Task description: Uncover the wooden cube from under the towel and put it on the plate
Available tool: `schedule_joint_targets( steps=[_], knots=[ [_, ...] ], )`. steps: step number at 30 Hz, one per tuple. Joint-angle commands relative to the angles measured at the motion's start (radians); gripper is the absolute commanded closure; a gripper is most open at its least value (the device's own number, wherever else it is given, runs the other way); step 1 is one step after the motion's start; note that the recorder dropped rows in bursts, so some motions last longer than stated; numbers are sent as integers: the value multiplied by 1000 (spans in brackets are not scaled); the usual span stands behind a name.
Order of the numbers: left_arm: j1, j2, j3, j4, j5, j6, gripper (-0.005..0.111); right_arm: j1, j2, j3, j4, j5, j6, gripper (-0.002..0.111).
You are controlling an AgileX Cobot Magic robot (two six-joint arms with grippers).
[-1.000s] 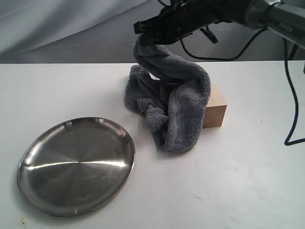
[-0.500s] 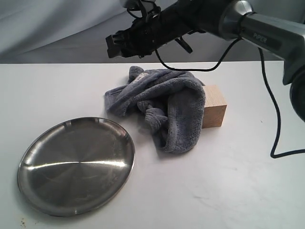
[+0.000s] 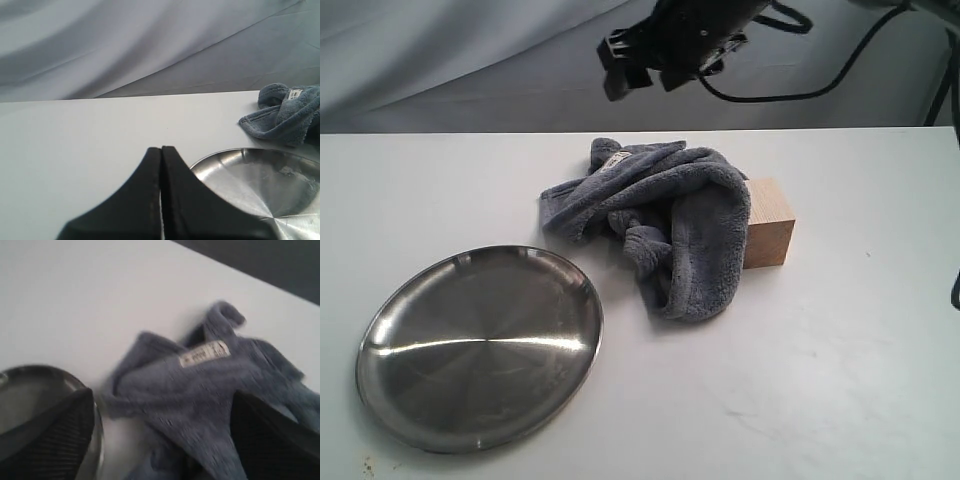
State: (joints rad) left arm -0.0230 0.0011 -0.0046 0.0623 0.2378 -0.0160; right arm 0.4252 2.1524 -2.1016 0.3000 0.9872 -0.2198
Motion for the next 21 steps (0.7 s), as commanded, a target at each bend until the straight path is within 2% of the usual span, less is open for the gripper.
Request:
schedule_joint_targets(
  steps=[1, 7, 13, 21],
  knots=[
    [-4, -1, 5, 1, -10, -5, 107, -20, -39, 37, -173, 204, 77, 40],
    [-4, -1, 5, 1, -10, -5, 107, -21, -125, 219, -322, 183, 141, 42],
    [-4, -1, 5, 1, -10, -5, 107, -21, -190, 405, -336, 88, 153, 42],
    [-4, -1, 5, 1, -10, -5, 107, -21, -192, 549, -379, -145, 182, 42]
  ],
)
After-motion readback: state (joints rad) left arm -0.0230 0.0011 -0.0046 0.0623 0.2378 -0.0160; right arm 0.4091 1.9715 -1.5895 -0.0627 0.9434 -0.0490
